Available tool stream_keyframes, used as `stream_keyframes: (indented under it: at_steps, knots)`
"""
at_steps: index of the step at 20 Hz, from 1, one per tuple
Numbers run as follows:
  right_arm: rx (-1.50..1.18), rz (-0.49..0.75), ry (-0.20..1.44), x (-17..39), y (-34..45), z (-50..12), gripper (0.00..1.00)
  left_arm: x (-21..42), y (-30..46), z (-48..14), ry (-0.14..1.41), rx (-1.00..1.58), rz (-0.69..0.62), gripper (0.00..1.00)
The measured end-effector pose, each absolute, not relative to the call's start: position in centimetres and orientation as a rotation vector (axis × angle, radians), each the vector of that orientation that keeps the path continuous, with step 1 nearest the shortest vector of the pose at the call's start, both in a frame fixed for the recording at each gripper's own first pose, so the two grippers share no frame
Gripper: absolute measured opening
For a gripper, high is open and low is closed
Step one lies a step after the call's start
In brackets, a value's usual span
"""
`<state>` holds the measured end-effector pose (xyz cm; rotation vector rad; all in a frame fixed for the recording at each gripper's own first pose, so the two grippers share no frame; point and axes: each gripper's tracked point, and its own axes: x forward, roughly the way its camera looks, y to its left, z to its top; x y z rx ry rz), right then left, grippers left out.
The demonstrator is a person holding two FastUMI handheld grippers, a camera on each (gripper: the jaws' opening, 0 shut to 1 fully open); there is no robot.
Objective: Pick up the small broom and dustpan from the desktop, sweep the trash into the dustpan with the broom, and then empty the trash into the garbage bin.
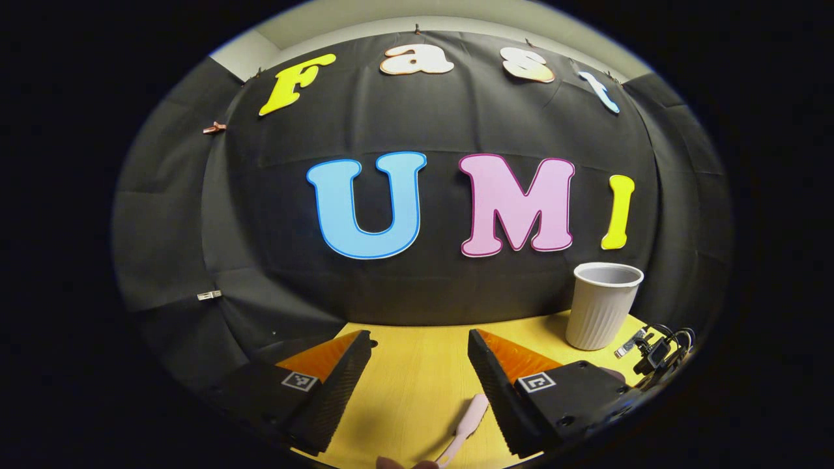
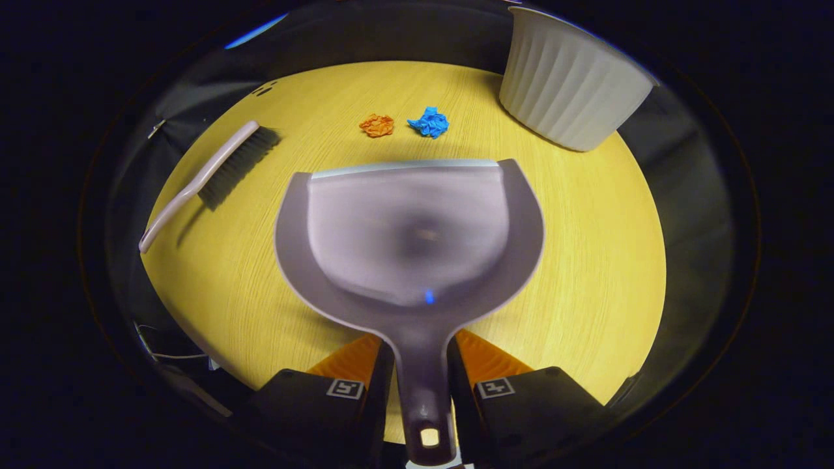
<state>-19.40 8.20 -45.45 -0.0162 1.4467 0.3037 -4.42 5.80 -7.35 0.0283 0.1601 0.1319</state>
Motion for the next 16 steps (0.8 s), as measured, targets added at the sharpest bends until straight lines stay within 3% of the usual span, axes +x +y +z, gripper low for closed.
stream_keyframes:
  at_steps: [2, 6, 7, 9, 11, 14, 15, 16]
  knots:
    - [-0.01, 0.316, 1.438, -18.8, 8.5, -45.9, 0.49, -4.6, 6.0, -7.7, 0.169, 0.028, 0.136, 0.95]
    - [-0.001, 0.346, 1.437, -18.6, 8.6, -45.6, 0.45, -4.5, 6.1, -8.7, 0.19, 0.024, 0.138, 0.96]
    - [-0.004, 0.352, 1.429, -18.6, 8.7, -45.8, 0.39, -4.4, 6.1, -9.1, 0.195, 0.022, 0.138, 0.96]
    - [0.0, 0.355, 1.387, -18.2, 8.8, -45.8, 0.41, -4.3, 6.0, -9.8, 0.217, 0.02, 0.131, 0.96]
    - [0.011, 0.363, 1.364, -18.2, 8.9, -45.6, 0.34, -4.2, 5.8, -11.2, 0.25, 0.012, 0.112, 0.95]
    - [0.037, 0.372, 1.385, -18.5, 8.9, -45.6, 0.37, -4.3, 5.8, -14.3, 0.338, 0.014, 0.078, 0.95]
    - [0.024, 0.369, 1.383, -18.6, 8.7, -45.5, 0.33, -4.4, 5.7, -15.5, 0.375, 0.016, 0.059, 0.94]
    - [0.016, 0.375, 1.367, -18.7, 8.8, -45.2, 0.37, -4.7, 5.4, -16.9, 0.415, 0.016, 0.034, 0.97]
